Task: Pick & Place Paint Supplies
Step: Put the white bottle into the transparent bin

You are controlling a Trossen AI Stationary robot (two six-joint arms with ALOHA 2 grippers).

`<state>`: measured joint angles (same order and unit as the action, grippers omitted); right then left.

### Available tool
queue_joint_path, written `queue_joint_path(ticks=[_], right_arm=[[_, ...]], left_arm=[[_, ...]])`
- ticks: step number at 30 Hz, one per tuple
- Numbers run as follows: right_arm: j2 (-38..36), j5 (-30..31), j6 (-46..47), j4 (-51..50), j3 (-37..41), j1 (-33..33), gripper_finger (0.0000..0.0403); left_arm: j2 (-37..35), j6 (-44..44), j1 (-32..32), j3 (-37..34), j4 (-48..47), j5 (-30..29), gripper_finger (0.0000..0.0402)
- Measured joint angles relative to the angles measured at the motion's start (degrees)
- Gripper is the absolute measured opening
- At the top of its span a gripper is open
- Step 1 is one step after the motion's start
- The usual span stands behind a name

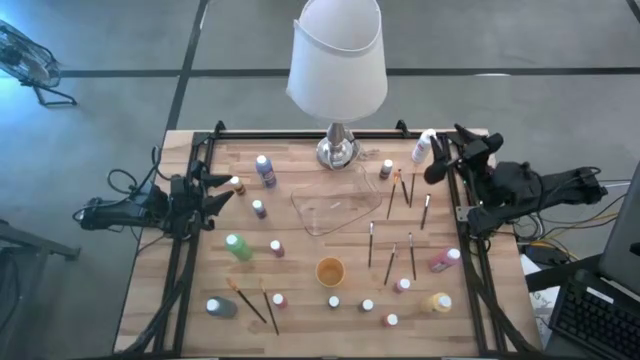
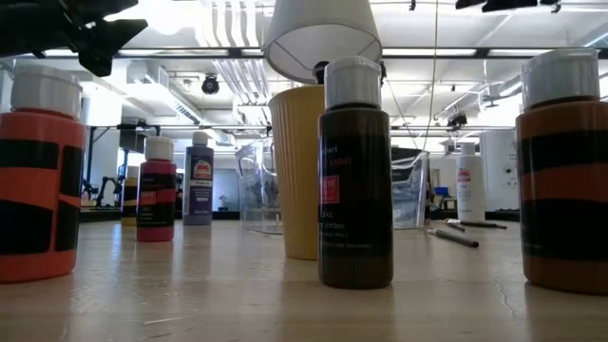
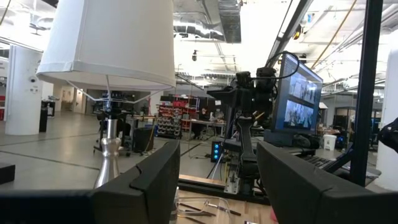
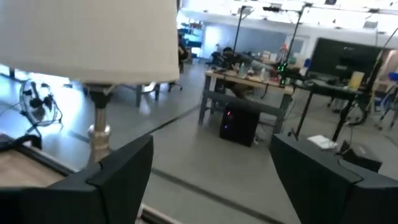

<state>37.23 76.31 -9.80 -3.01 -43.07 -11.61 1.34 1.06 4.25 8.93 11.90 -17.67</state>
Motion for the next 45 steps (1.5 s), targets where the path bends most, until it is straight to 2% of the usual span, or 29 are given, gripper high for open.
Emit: queue_joint_path(ticks=[6, 13, 17, 22, 30, 36, 45], right_arm=[[0.5, -10.5, 19.4, -16.5, 0.1, 1.9, 0.0297], [3.3, -16.6, 23.4, -21.3, 0.2, 8.8, 0.0301], [3.8, -26.5, 27.1, -23.8, 0.2, 15.9, 0.0309], [4.4, -34.0, 30.7, -28.7, 0.2, 27.2, 0.0305], [7.7, -48.3, 29.3, -30.4, 0.1, 44.1, 0.0288], [12.4, -50.4, 29.2, -33.8, -1.7, 51.3, 0.0303], [22.2, -52.3, 30.6, -34.8, -5.8, 55.3, 0.0329]], left_arm=[[0.0, 0.0, 0.0, 0.0, 0.0, 0.0, 0.0218], [0.0, 0.0, 0.0, 0.0, 0.0, 0.0, 0.0218], [0.0, 0.0, 0.0, 0.0, 0.0, 0.0, 0.0218], [0.0, 0.0, 0.0, 0.0, 0.0, 0.0, 0.0218], [0.0, 0.0, 0.0, 0.0, -0.1, 0.0, 0.0218], [0.0, 0.0, 0.0, 0.0, -0.2, 0.0, 0.0218], [0.0, 0.0, 0.0, 0.0, -0.3, 0.0, 0.0218]])
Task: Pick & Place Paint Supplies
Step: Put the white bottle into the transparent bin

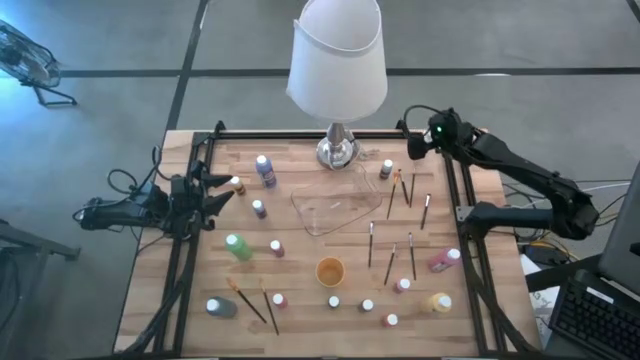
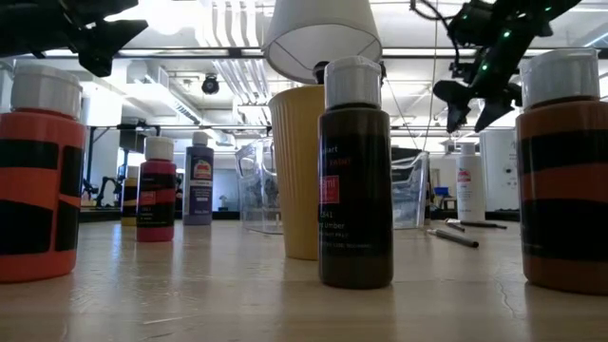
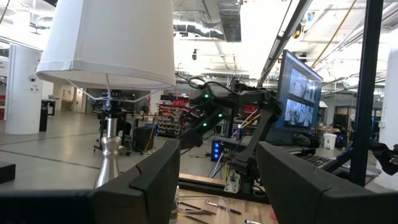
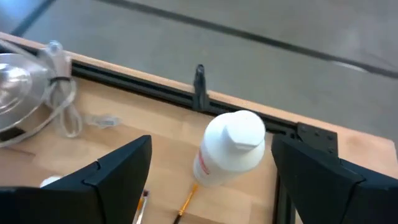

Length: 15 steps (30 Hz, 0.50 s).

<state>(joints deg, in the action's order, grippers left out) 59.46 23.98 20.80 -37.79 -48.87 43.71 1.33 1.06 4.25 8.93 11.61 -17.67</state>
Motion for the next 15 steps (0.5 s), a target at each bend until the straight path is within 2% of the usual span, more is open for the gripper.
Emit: queue_joint_path(ticks=[8, 15], right_arm=[[5.4, 0.1, 0.2, -2.9, -4.2, 2.2, 0.031], [8.2, 0.1, 1.7, -3.4, -4.3, 5.0, 0.0294]], left_arm=[[0.0, 0.0, 0.0, 0.0, -0.1, 0.0, 0.0218], [0.0, 0.0, 0.0, 0.0, -0.1, 0.0, 0.0218]])
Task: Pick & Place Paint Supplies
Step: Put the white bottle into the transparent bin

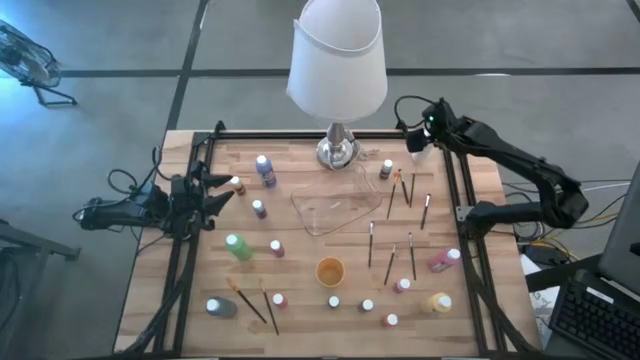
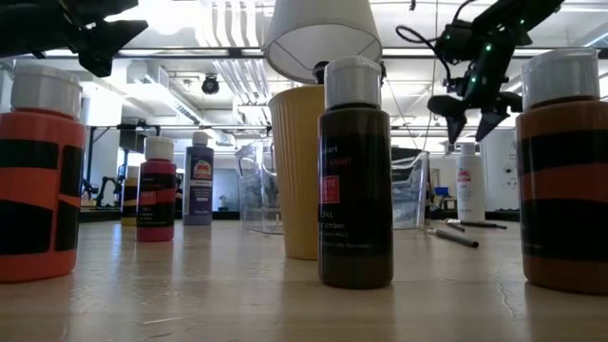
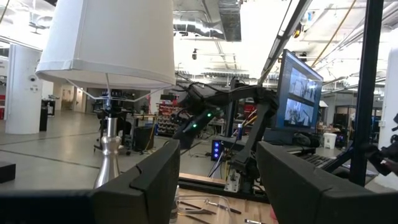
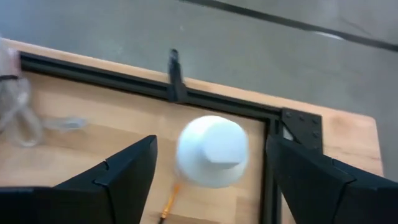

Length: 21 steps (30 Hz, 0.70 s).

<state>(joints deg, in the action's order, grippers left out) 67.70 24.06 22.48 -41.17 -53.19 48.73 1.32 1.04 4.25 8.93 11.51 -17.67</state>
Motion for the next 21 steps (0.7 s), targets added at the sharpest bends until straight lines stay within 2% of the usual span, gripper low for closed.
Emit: queue_joint_path(ticks=[15, 21], right_arm=[[3.1, 0.0, 0.0, 1.1, 0.2, 2.0, 0.0315], [3.0, 0.0, -0.2, 1.1, 0.3, 2.0, 0.0289]], left_arm=[[0.0, 0.0, 0.0, 0.0, 0.0, 0.0, 0.0218], [0.0, 0.0, 0.0, 0.0, 0.0, 0.0, 0.0218]])
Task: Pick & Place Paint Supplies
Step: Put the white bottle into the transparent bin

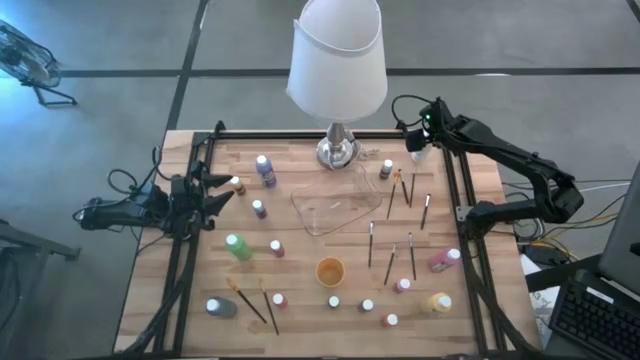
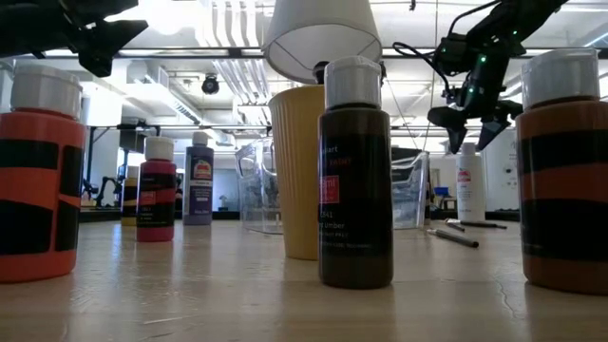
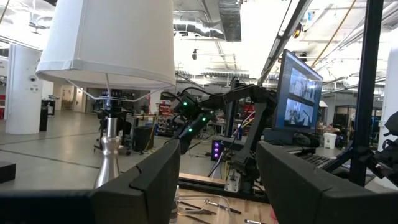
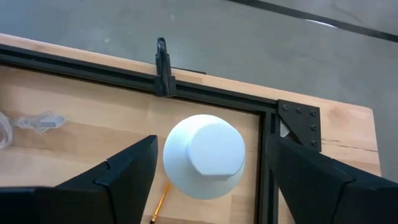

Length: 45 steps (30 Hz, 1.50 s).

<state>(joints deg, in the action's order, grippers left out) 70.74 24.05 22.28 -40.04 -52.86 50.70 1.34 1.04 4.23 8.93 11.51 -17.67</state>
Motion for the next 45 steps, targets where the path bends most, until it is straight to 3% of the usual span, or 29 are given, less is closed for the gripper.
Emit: queue_joint_path(ticks=[13, 24, 33, 45], right_arm=[[0.2, 0.0, -0.2, 0.6, 0.0, 0.3, 0.0216], [4.6, 0.3, -0.2, 3.1, 0.0, 0.3, 0.0177], [1.0, -0.5, -0.7, 1.3, 0.4, 0.3, 0.0118], [0.1, -0.3, -1.6, 0.9, 0.5, 0.4, 0.0122]], left_arm=[[0.0, 0.0, 0.0, 0.0, 0.0, 0.0, 0.0218], [0.0, 0.0, 0.0, 0.0, 0.0, 0.0, 0.0218], [0.0, 0.0, 0.0, 0.0, 0.0, 0.0, 0.0218], [0.0, 0.0, 0.0, 0.0, 0.0, 0.0, 0.0218]])
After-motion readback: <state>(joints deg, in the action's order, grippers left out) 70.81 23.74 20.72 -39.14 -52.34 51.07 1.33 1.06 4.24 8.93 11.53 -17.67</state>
